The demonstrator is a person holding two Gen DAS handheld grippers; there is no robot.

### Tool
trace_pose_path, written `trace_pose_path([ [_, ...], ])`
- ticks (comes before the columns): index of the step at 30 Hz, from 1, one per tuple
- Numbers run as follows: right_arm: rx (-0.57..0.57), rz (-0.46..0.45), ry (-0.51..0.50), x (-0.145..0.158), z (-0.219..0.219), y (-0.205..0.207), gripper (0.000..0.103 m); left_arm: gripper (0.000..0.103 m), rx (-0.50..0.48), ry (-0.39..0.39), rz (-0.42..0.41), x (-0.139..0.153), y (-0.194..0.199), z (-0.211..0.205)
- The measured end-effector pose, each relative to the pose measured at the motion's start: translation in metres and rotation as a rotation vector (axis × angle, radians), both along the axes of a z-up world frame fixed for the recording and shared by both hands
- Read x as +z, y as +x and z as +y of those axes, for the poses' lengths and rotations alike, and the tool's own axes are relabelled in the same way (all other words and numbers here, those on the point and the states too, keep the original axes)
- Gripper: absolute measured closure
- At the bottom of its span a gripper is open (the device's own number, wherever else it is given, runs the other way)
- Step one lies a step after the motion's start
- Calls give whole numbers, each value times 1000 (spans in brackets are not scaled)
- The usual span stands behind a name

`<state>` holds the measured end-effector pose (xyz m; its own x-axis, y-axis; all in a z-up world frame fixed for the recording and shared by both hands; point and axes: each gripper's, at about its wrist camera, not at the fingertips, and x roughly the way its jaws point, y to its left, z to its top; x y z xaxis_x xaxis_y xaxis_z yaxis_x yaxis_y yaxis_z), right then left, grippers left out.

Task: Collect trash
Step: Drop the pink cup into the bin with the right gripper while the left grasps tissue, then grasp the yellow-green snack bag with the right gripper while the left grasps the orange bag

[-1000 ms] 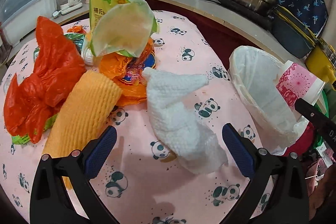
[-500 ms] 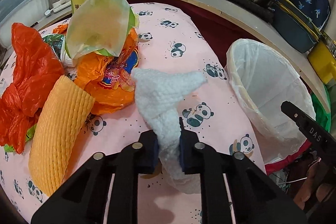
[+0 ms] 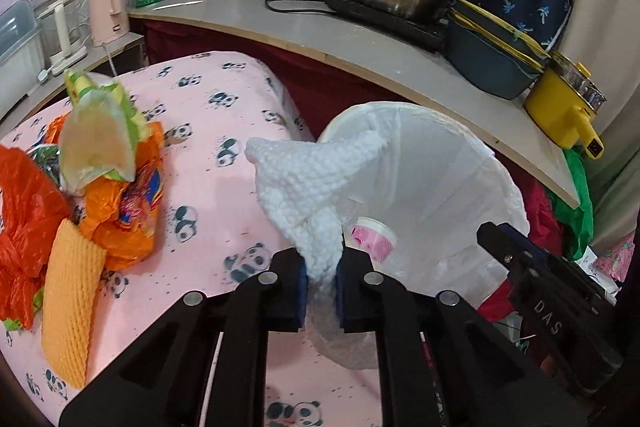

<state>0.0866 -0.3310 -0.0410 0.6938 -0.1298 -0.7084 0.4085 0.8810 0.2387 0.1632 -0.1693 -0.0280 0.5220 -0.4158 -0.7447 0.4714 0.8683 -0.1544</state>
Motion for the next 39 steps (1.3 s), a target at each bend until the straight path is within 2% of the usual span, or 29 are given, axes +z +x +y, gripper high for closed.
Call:
trace_pose_path([
  [6, -44, -29, -8, 10, -15, -12, 80, 93, -105, -30, 28, -2, 5, -53],
  [9, -77, -48, -12, 16, -25, -17, 74, 89, -135, -45, 43, -3, 7, -70],
  [11, -91, -54, -14, 18, -30, -20, 73, 76, -133, -62, 38, 0, 6, -71],
  [12, -94, -56, -13, 19, -31, -20, 72, 60, -122, -70, 24, 4, 4, -70],
  [13, -97, -58, -12, 20, -31, -21, 71, 50, -110, -77, 7, 7, 3, -68],
  [15, -99, -66, -12, 22, -30, -22, 70, 45, -90, -74, -29, 14, 1, -63],
  [21, -48, -84, -23, 31, -9, -16, 68, 44, -29, -56, -67, 27, 2, -32],
  [33, 109, -92, -36, 44, 68, 10, 67, 42, 201, -29, -91, 39, 14, 77],
  [39, 196, -92, -30, 48, 110, 30, 66, 33, 288, 6, -129, 46, 18, 130],
])
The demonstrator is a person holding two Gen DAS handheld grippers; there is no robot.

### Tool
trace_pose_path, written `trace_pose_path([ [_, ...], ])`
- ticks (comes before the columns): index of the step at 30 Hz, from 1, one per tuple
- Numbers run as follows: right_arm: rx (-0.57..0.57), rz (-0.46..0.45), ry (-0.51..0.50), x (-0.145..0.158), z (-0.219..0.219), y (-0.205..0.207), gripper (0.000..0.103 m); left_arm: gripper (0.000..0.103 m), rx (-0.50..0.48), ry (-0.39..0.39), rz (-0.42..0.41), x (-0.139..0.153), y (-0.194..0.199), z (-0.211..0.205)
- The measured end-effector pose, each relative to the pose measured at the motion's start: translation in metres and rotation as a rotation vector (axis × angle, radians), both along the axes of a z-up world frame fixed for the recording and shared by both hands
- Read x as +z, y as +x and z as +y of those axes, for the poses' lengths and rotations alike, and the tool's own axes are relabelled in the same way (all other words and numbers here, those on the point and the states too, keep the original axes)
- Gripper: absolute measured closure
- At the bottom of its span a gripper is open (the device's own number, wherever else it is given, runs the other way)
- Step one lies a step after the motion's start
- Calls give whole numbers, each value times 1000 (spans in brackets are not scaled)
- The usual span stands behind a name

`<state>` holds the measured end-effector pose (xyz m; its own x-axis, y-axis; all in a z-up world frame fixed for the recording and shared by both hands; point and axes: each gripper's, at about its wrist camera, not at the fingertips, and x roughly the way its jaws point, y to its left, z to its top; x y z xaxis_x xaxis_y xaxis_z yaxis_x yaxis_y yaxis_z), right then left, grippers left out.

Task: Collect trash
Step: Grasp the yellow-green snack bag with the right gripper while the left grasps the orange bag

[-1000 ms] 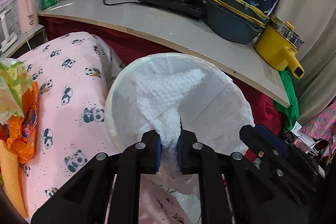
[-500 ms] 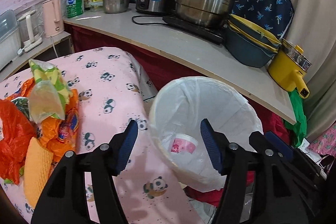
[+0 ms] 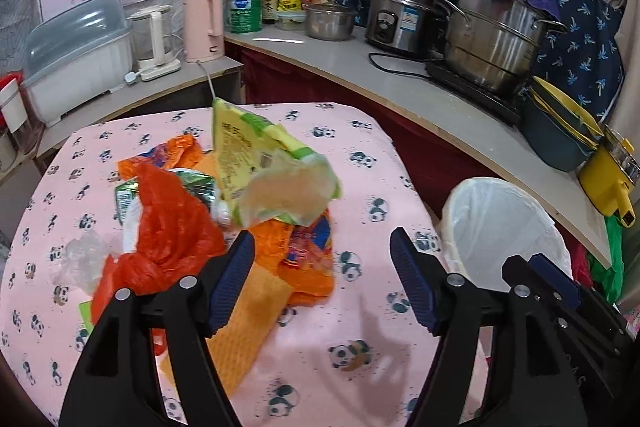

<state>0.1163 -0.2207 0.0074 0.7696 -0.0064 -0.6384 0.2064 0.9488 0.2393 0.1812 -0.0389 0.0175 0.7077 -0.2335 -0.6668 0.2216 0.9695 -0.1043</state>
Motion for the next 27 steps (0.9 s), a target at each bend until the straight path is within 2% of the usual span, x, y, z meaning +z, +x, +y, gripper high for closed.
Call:
trace_pose_path([
  [8, 89, 9, 23, 3, 47, 35, 66, 24, 107, 8, 9, -1, 10, 65],
  [11, 110, 10, 34, 3, 60, 50, 60, 23, 138, 13, 20, -6, 14, 86],
  [16, 143, 19, 44, 2, 80, 75, 58, 20, 164, -3, 46, -13, 18, 114],
  [27, 154, 12, -5, 1, 107, 125, 38, 12, 174, -55, 102, -31, 22, 148],
])
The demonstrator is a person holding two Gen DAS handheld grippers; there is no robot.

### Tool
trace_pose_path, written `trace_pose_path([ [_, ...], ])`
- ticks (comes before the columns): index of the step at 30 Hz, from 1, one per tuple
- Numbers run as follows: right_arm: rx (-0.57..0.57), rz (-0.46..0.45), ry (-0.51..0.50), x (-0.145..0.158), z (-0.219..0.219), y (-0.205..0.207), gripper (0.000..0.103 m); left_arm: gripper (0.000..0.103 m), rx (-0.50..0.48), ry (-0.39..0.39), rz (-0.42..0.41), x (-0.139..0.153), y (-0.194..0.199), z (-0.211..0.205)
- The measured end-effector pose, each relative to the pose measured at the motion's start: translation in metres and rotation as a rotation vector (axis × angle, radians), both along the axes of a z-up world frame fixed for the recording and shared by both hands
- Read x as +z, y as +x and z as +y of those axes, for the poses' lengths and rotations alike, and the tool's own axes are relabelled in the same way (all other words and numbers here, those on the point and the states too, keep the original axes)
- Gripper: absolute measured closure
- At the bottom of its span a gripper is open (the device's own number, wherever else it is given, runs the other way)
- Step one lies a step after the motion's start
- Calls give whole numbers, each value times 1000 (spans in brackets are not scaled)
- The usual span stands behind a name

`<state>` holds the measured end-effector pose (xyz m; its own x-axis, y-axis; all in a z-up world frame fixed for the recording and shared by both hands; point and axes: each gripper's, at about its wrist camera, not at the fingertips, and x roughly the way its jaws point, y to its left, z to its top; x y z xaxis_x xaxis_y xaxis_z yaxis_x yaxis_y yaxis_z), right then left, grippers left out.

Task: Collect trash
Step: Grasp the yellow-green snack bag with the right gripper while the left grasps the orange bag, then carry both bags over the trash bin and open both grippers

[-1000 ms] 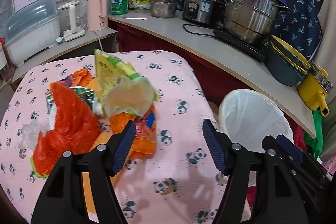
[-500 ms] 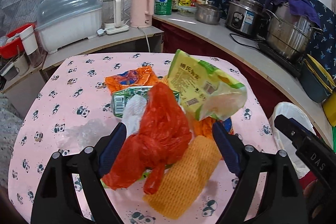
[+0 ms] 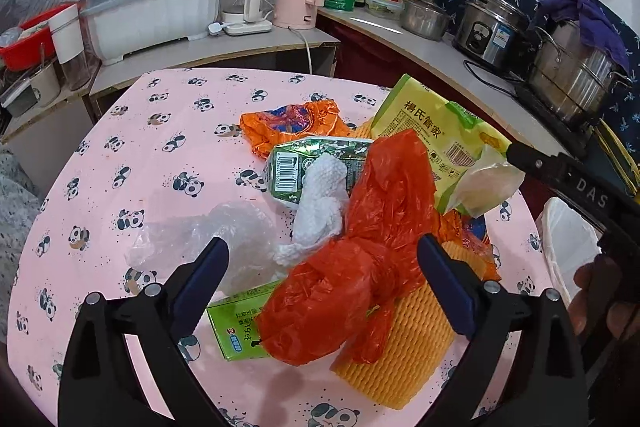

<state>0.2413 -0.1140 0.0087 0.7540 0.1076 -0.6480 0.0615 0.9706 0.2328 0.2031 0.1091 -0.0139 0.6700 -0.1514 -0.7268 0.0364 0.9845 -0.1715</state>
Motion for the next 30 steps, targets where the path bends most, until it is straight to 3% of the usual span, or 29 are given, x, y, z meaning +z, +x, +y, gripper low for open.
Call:
trace_pose_path([
  [9, -3, 35, -7, -18, 3, 27, 35, 12, -52, -84, 49, -15, -4, 5],
  [11, 2, 44, -5, -23, 4, 28, 42, 14, -62, -67, 47, -17, -4, 1],
  [14, 8, 52, 6, -27, 5, 26, 56, 25, -79, -57, 52, -20, -3, -2],
  [18, 15, 48, 20, -27, 5, 19, 68, 48, -93, -57, 59, -22, -4, -6],
  [21, 23, 40, 22, -24, 6, 12, 78, 57, -101, -61, 50, -19, -6, -7],
  [23, 25, 34, 21, -20, 6, 6, 83, 75, -105, -62, 43, -17, -8, -8],
  [27, 17, 7, 17, -10, 2, -7, 87, 86, -118, -50, 33, -11, -11, -14],
  [30, 9, -15, 19, 0, -2, -20, 88, 88, -120, -39, 10, -4, -15, -20],
])
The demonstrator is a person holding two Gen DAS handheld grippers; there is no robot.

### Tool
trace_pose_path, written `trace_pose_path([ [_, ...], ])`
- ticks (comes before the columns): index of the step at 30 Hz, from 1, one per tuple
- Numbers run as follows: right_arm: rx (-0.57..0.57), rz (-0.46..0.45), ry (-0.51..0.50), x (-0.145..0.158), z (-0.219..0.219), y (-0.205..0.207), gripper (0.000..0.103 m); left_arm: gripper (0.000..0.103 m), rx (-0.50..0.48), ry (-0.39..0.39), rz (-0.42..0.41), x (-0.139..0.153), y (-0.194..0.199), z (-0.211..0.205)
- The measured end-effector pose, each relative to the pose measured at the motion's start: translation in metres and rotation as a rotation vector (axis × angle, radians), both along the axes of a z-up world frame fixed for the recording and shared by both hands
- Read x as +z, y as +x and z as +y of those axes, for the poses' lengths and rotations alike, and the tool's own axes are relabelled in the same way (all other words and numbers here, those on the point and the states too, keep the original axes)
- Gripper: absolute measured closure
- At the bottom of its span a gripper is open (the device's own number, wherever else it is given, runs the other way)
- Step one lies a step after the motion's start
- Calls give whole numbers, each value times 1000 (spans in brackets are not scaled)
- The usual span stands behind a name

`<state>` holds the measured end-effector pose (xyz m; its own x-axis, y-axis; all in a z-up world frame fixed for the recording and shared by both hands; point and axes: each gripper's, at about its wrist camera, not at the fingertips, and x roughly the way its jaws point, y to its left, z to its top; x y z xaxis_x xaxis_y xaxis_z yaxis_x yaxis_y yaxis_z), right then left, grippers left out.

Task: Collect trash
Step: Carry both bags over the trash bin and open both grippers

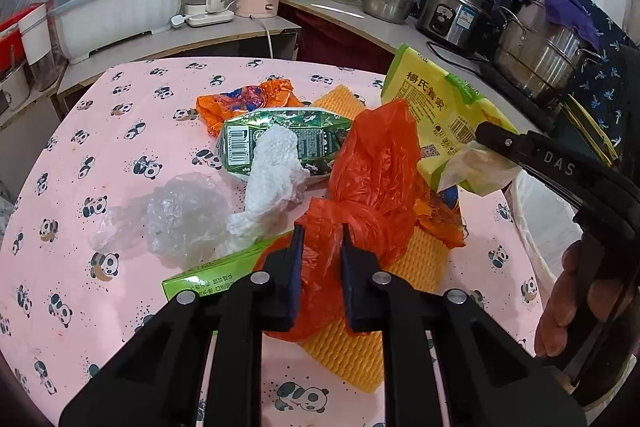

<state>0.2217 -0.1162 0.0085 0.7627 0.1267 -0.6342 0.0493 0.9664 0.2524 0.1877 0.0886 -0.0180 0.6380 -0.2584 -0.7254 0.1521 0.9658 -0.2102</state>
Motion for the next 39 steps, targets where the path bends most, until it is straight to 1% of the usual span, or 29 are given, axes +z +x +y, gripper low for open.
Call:
trace_pose_path([
  [7, -36, -54, 6, 26, -21, -37, 88, 91, -16, 17, -61, 25, -6, -20],
  [15, -87, -86, 16, 42, -51, -80, 88, 92, -61, 29, -124, 51, -14, -58],
  [20, -116, -80, 22, 40, -69, -106, 88, 92, -89, 32, -141, 59, -21, -81],
  [29, -186, -61, 12, 25, -102, -151, 88, 92, -147, 43, -146, 62, -31, -119],
  [39, -269, -76, 37, 20, -144, -175, 88, 93, -230, 59, -156, 65, -42, -169],
])
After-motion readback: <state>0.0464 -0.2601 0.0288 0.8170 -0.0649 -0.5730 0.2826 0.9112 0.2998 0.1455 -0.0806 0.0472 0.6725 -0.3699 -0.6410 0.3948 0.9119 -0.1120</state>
